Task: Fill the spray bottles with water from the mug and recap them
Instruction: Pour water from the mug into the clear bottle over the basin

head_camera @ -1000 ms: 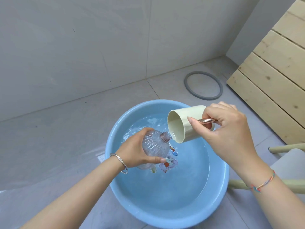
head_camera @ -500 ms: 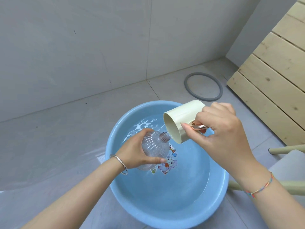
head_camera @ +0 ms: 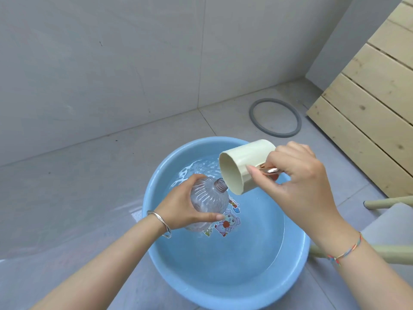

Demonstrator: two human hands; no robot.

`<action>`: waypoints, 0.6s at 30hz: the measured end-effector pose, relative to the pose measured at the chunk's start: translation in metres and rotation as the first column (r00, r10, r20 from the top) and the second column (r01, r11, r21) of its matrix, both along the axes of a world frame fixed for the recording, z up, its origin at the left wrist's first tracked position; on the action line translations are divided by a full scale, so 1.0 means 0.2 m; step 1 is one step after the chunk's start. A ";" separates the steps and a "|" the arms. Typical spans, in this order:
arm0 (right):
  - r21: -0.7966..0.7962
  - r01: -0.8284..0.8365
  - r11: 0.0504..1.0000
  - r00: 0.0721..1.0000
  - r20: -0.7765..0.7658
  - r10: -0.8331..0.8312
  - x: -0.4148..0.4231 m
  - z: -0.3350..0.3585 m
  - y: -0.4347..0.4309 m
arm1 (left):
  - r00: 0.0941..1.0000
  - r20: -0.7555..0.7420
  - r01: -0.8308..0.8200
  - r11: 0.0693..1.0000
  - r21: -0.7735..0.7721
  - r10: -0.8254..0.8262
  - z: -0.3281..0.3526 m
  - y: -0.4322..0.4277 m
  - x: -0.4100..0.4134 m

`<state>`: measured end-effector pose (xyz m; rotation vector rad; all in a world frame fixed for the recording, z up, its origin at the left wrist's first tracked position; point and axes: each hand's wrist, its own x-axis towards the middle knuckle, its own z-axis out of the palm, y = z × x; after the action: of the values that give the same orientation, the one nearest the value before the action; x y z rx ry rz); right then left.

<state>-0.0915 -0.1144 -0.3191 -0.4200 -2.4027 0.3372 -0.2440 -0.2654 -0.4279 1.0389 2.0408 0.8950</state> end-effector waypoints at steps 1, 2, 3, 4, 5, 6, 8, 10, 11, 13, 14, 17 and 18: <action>-0.095 0.052 0.994 0.999 0.000 -0.052 0.01 0.00 0.01 | 1.000 0.003 -0.006 1.000 0.003 0.006 0.00 0.00 0.00; -0.216 0.103 0.971 0.995 0.008 -0.103 0.02 0.00 0.03 | 1.000 0.003 -0.014 1.000 0.008 0.014 0.01 0.00 0.00; -0.340 0.149 0.929 0.988 0.027 -0.149 0.03 -0.01 0.05 | 1.000 0.002 -0.021 1.000 0.013 0.021 0.01 -0.01 -0.01; -0.433 0.195 0.880 0.981 0.063 -0.186 0.04 -0.02 0.07 | 1.000 0.002 -0.029 0.999 0.018 0.029 0.01 -0.01 -0.01; -0.480 0.241 0.844 0.971 0.114 -0.212 0.05 -0.04 0.09 | 0.999 0.004 -0.037 0.999 0.021 0.037 0.01 -0.02 -0.02; -0.491 0.285 0.823 0.958 0.179 -0.225 0.06 -0.06 0.11 | 0.999 0.005 -0.047 0.999 0.021 0.047 0.01 -0.02 -0.03; -0.475 0.338 0.812 0.928 0.310 -0.205 0.07 -0.13 0.13 | 0.998 0.003 -0.069 0.997 0.021 0.069 0.01 -0.03 -0.04; -0.442 0.347 0.827 0.894 0.421 -0.150 0.08 -0.23 0.13 | 0.996 -0.001 -0.093 0.995 0.023 0.093 0.01 -0.04 -0.05; -0.428 0.345 0.836 0.876 0.466 -0.123 0.09 -0.28 0.14 | 0.995 0.002 -0.104 0.994 0.024 0.104 0.01 -0.05 -0.05; -0.424 0.336 0.841 0.849 0.523 -0.076 0.10 -0.35 0.15 | 0.993 0.017 -0.120 0.992 0.027 0.120 0.02 -0.05 -0.05; -0.431 0.332 0.839 0.842 0.537 -0.057 0.11 -0.37 0.15 | 0.992 0.024 -0.124 0.992 0.029 0.123 0.02 -0.06 -0.05; -0.400 0.313 0.862 0.826 0.563 -0.039 0.11 -0.43 0.15 | 0.992 0.026 -0.125 0.991 0.037 0.124 0.02 -0.07 -0.05; -0.377 0.303 0.875 0.822 0.569 -0.040 0.11 -0.45 0.16 | 0.992 0.022 -0.125 0.992 0.032 0.124 0.02 -0.07 -0.05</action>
<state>-0.0703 -0.0832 -0.4085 -1.0789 -2.7929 0.7953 -0.2533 -0.2790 -0.4236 0.9249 2.0991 1.0025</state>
